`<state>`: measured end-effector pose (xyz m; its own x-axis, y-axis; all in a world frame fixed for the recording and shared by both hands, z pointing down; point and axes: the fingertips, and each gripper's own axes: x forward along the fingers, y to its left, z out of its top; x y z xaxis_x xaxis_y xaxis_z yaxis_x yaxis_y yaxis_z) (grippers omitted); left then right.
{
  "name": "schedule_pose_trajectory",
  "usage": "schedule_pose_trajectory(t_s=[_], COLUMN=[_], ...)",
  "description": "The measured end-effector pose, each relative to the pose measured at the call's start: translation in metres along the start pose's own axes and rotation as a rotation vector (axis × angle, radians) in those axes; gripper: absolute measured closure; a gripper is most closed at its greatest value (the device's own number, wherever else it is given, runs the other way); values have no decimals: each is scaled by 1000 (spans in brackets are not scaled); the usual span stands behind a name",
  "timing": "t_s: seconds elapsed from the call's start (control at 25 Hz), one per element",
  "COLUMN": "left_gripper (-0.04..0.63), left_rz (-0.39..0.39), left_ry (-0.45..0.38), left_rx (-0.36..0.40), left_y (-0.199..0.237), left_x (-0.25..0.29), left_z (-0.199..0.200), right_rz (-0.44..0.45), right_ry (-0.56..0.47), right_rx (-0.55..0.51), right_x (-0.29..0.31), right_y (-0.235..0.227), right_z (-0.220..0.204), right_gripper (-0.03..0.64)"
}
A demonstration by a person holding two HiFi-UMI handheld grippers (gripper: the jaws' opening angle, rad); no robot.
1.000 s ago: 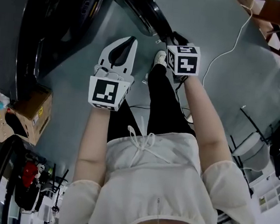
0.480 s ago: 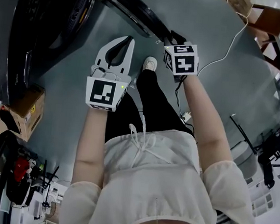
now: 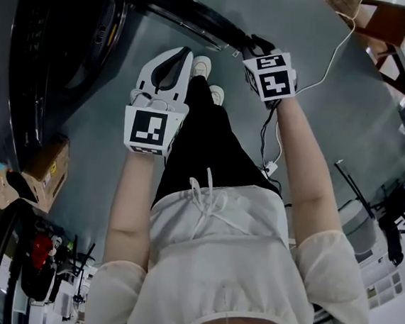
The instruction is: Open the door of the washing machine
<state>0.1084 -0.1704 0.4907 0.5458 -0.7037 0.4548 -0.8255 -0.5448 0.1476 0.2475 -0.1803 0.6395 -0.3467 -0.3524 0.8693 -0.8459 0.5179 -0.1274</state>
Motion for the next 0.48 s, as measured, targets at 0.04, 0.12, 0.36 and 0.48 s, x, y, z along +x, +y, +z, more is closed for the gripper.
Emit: schedule_pose_trajectory(t_s=[0.04,0.12,0.36,0.48], left_gripper=[572,572,572,572], left_rz=[-8,-23,-86,-111], left_ry=[6,16,29,29], left_rx=[-3,-9,15,42], left_y=[1,3,4,3], left_x=[5,18,56,73], left_z=[1,4,25,38], right_rz=[21,52,81,91], right_ry=[3,20,79,95], right_rx=[2,0,-41,-60], right_x=[2,3,6,8], right_y=[-5,-15,-41,-51], right_z=[2,7,21,27], right_gripper=[506,505,503,502])
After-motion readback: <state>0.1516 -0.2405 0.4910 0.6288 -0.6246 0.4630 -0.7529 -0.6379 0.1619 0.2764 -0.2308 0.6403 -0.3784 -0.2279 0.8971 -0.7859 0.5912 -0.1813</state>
